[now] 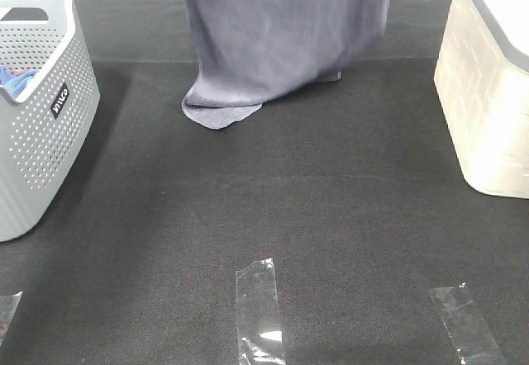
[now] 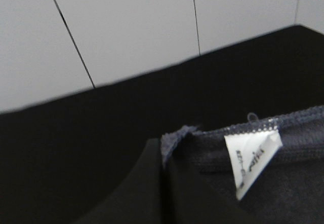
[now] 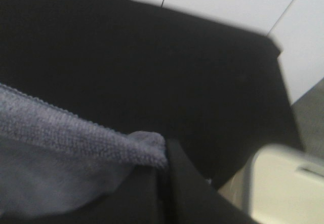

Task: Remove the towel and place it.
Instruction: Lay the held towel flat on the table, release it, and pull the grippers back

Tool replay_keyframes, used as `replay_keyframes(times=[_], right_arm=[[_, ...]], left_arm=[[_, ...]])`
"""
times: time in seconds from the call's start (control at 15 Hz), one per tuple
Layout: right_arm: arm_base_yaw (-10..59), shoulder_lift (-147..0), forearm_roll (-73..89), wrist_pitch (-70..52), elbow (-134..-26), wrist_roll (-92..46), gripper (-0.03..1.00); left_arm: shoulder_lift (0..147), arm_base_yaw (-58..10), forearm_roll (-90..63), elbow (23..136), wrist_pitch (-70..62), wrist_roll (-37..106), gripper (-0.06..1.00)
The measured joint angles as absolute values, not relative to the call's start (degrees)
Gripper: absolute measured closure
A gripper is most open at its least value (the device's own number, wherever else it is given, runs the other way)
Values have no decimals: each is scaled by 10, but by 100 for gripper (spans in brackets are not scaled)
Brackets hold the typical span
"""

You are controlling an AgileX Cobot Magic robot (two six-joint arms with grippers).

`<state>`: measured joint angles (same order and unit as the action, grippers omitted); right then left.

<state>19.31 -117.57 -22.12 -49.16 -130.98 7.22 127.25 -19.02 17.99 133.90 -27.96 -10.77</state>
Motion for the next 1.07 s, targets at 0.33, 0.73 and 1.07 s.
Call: replay_keyframes(times=[0.33, 0.73, 1.07], right_arm=[[188, -1175, -135, -657, -1284, 10, 97], [184, -1170, -73, -687, -1199, -11, 97], [180, -1099, -43, -686, -1077, -13, 97]], left_arm=[[1273, -183, -3, 1339, -527, -35, 94], [1266, -183, -18, 1339, -678, -18, 94], [1196, -214, -7, 1215, -682, -20, 94]])
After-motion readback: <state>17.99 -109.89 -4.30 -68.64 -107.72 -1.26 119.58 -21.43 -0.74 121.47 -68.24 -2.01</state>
